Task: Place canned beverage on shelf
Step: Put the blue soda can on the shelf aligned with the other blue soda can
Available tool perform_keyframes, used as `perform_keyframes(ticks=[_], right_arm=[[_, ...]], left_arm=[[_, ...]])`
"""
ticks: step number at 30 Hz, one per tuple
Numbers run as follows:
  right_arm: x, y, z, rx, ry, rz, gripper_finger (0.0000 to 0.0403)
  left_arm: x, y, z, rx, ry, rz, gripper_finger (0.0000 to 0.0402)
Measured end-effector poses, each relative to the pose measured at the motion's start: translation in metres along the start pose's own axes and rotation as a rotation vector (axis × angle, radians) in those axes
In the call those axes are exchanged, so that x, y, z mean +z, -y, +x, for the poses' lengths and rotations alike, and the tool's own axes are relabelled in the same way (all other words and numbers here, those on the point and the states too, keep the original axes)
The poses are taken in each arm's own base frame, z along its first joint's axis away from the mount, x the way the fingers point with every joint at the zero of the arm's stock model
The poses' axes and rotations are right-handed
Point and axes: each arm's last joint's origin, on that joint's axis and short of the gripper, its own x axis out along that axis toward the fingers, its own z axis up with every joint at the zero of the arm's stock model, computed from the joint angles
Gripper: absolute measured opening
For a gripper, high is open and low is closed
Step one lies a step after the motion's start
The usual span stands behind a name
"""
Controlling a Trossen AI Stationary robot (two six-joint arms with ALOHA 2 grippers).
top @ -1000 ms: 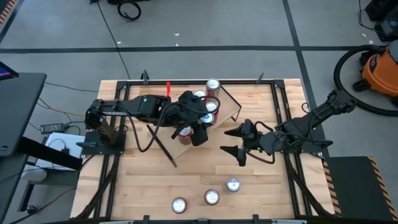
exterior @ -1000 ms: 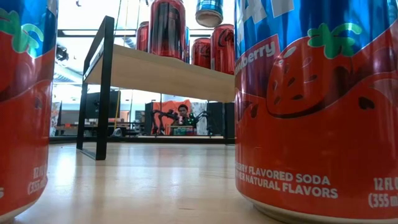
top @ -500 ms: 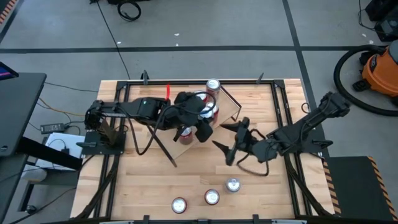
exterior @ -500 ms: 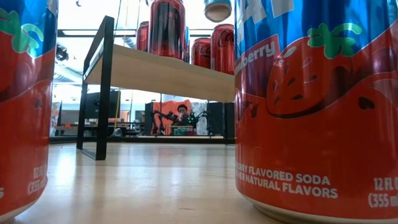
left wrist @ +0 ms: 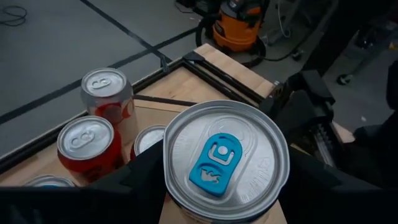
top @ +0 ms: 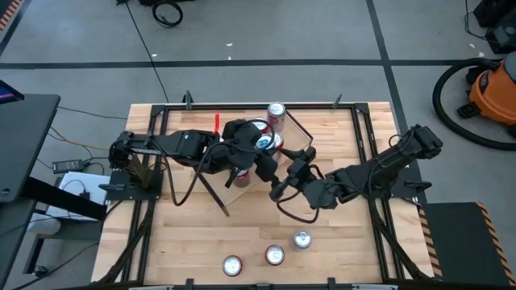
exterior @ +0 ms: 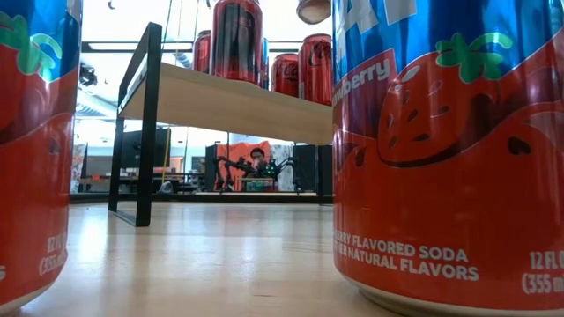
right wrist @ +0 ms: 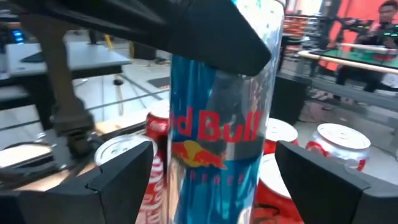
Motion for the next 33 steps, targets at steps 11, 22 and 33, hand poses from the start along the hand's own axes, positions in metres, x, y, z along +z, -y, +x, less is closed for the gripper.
perform_keyframes(ticks=[11, 22, 33], right_arm=[[0.007, 0.001, 0.013, -0.011, 0.033, 0.040, 0.0295], [0.008, 0.003, 0.020, 0.024, 0.023, 0.033, 0.0212], [0.006, 0.002, 0.020, 0.080, 0.008, 0.019, 0.0216]], left_arm=[[-0.004, 0.002, -0.005, 0.041, 0.026, 0.013, 0.0245], [-0.004, 0.000, -0.005, 0.060, 0.027, 0.041, 0.0245], [0.005, -0.006, -0.013, -0.024, -0.009, 0.131, 0.0301]])
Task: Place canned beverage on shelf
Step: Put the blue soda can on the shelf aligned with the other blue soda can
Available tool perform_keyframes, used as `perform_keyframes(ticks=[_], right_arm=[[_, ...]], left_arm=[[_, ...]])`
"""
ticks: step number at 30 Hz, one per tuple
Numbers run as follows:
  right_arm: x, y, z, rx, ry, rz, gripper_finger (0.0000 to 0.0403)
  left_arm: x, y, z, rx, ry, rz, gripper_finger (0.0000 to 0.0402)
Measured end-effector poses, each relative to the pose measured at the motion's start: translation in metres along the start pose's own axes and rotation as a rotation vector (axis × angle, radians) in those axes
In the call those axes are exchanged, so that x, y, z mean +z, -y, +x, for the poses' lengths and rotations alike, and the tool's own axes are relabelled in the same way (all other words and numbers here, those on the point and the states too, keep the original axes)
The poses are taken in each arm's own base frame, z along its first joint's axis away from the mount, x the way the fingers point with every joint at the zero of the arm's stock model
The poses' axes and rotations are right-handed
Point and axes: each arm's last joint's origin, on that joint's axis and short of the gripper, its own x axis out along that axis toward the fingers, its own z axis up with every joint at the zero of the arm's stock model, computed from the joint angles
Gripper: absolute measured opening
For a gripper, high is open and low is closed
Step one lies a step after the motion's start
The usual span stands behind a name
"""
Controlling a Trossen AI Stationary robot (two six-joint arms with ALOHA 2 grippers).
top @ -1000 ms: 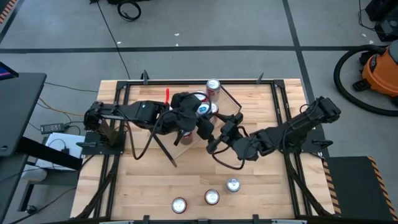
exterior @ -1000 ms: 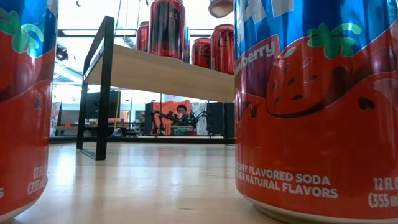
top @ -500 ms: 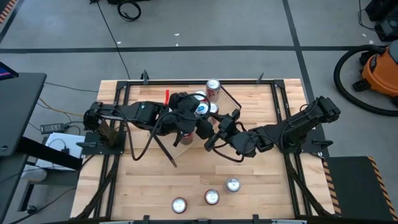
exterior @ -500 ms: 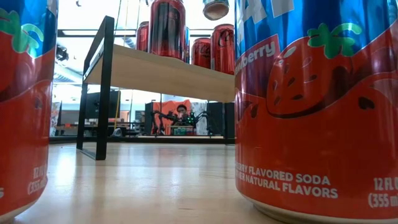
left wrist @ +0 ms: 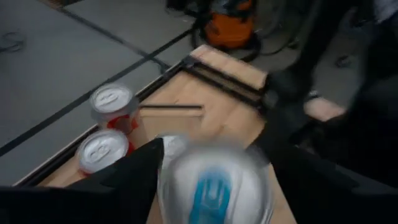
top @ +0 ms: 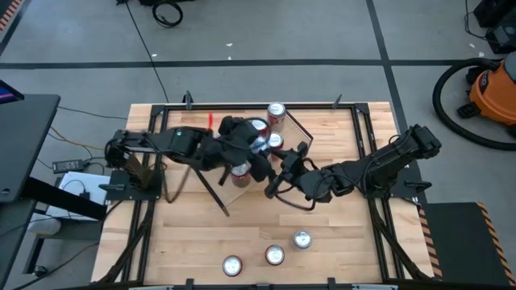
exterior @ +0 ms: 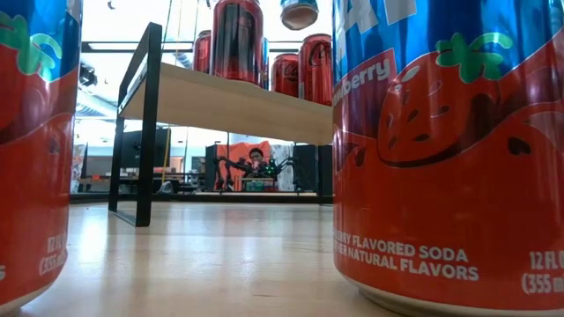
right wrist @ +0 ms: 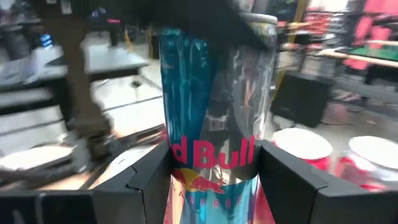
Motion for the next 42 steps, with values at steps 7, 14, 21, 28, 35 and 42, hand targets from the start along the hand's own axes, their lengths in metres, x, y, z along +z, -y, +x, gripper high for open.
perform_keyframes(ticks=[7, 14, 21, 28, 35, 42], right_arm=[[-0.005, -0.001, 0.000, 0.046, -0.034, -0.025, 0.0216], [-0.013, 0.002, 0.002, 0.041, -0.091, -0.037, 0.0217], [-0.039, 0.004, 0.005, 0.057, -0.103, -0.003, 0.0217], [-0.060, 0.012, 0.012, 0.041, -0.084, 0.013, 0.0217], [-0.079, 0.022, 0.021, 0.067, -0.058, 0.065, 0.0221], [-0.084, 0.029, 0.028, 0.078, -0.063, 0.072, 0.0222]], left_arm=[[0.013, -0.017, -0.027, -0.080, 0.014, 0.043, 0.0347], [0.026, -0.040, -0.060, -0.118, 0.068, 0.023, 0.0350], [0.035, -0.059, -0.088, -0.151, 0.119, -0.020, 0.0350], [0.036, -0.064, -0.095, -0.168, 0.125, -0.027, 0.0350], [0.035, -0.065, -0.095, -0.161, 0.111, -0.016, 0.0350], [0.034, -0.066, -0.095, -0.155, 0.099, -0.007, 0.0350]])
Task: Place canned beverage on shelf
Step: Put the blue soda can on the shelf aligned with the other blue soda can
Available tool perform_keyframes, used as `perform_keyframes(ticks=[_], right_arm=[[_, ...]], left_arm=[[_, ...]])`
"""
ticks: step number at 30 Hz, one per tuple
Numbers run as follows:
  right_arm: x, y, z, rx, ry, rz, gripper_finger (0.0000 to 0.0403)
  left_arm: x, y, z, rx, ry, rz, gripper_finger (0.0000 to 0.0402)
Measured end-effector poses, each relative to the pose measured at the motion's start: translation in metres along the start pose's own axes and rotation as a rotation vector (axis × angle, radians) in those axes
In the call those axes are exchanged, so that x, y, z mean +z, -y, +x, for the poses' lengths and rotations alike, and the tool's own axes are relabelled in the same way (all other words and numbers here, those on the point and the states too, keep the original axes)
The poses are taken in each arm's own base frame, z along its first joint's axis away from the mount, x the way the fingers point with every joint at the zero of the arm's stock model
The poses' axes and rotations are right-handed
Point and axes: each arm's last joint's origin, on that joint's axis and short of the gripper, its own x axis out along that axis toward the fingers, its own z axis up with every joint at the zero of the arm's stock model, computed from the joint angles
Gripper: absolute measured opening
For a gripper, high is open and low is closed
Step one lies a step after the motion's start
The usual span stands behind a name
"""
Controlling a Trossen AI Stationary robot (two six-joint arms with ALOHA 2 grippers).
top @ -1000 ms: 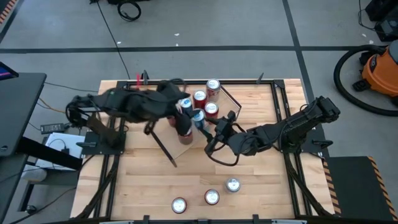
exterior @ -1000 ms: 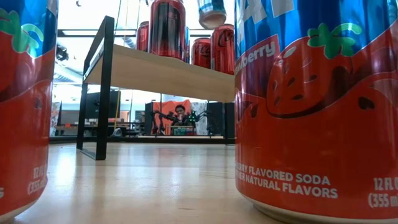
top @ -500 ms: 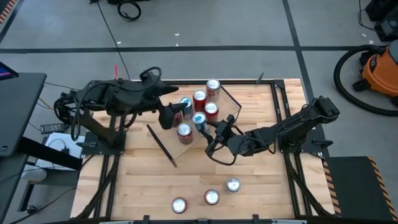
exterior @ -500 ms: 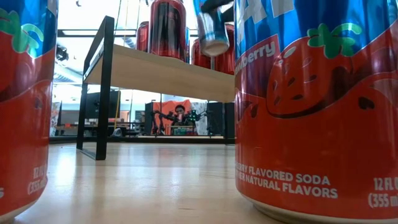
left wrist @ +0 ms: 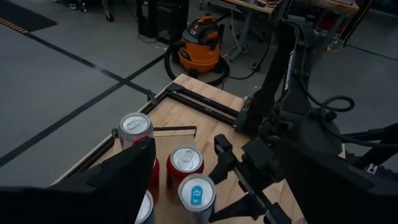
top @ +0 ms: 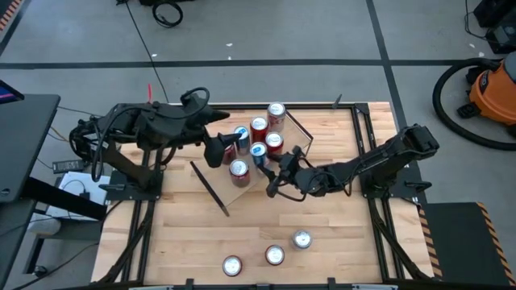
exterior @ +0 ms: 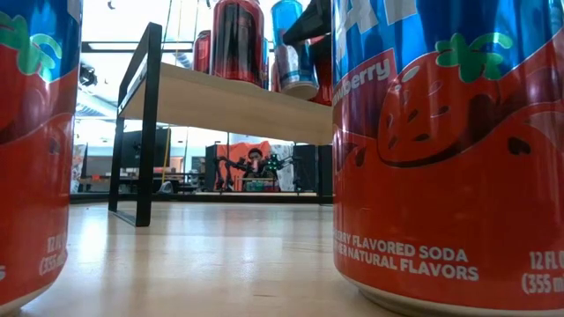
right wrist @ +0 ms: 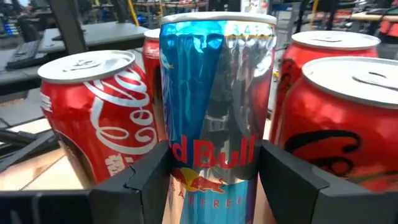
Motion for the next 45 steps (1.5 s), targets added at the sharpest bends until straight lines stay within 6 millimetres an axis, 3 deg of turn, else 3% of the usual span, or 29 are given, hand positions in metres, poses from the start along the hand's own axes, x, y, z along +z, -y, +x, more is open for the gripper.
perform_keyframes(ticks=[9, 24, 39, 45], right_arm=[[0.003, 0.009, 0.010, 0.019, -0.008, -0.003, 0.0222], [-0.010, 0.004, 0.025, -0.015, 0.036, 0.001, 0.0226], [-0.011, 0.002, 0.025, 0.034, 0.007, -0.001, 0.0300], [-0.011, -0.003, 0.021, 0.044, 0.007, -0.021, 0.0306]], left_arm=[[0.000, 0.000, 0.000, 0.002, -0.003, 0.002, 0.0350], [-0.002, -0.001, 0.000, 0.009, -0.021, 0.012, 0.0350], [-0.003, -0.001, 0.000, 0.013, -0.028, 0.018, 0.0350], [-0.003, -0.001, 0.000, 0.013, -0.029, 0.019, 0.0350]])
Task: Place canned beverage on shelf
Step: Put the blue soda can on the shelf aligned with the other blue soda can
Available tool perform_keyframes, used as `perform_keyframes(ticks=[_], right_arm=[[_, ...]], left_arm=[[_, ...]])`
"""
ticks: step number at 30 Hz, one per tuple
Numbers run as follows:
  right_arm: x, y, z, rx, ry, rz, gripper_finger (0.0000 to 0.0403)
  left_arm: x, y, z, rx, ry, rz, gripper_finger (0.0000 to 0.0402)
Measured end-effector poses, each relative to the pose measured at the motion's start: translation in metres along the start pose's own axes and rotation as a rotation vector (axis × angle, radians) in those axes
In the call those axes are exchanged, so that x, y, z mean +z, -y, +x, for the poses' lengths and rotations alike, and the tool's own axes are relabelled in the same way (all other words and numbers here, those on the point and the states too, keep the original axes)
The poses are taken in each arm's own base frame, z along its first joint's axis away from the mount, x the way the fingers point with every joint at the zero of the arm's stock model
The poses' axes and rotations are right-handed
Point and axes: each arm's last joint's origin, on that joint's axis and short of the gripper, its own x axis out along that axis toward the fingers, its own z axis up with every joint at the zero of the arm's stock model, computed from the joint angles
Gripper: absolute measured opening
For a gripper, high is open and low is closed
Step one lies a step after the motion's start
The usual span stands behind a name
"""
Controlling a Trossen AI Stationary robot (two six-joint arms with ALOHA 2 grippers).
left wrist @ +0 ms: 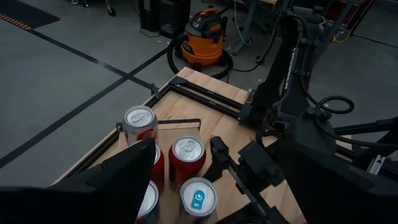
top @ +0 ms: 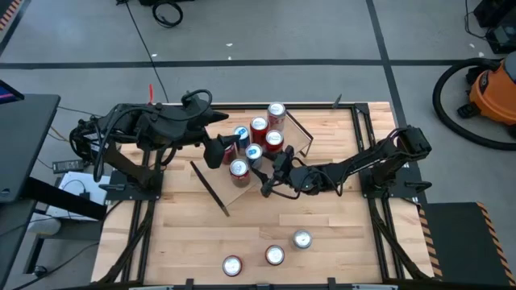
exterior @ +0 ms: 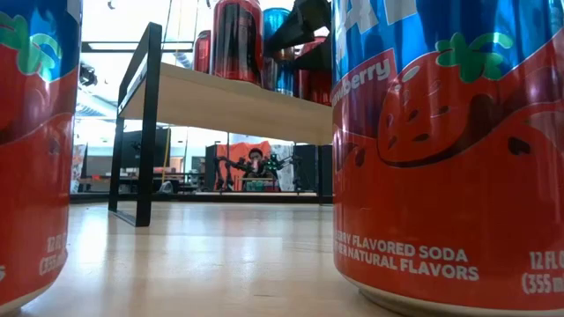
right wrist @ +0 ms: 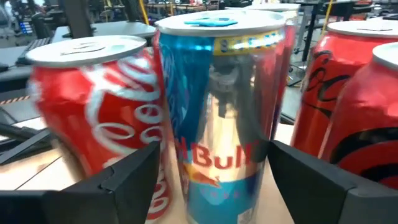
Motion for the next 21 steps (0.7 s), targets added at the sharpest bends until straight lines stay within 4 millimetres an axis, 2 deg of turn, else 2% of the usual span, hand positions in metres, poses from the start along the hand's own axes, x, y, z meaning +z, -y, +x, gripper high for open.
perform_keyframes(ticks=[10, 15, 18, 21], right_arm=[[0.001, -0.006, -0.016, -0.015, -0.033, -0.046, 0.0305], [0.014, 0.000, -0.033, -0.005, -0.061, -0.077, 0.0304], [0.018, 0.001, -0.040, 0.003, -0.069, -0.073, 0.0304], [0.015, 0.001, -0.037, 0.013, -0.086, -0.048, 0.0304]], left_arm=[[-0.002, 0.000, 0.000, -0.003, -0.018, 0.010, 0.0350], [-0.004, -0.001, 0.000, -0.004, -0.047, 0.025, 0.0350], [-0.009, 0.001, 0.005, -0.005, -0.086, 0.042, 0.0350], [-0.013, 0.006, 0.014, 0.005, -0.115, 0.057, 0.0350]])
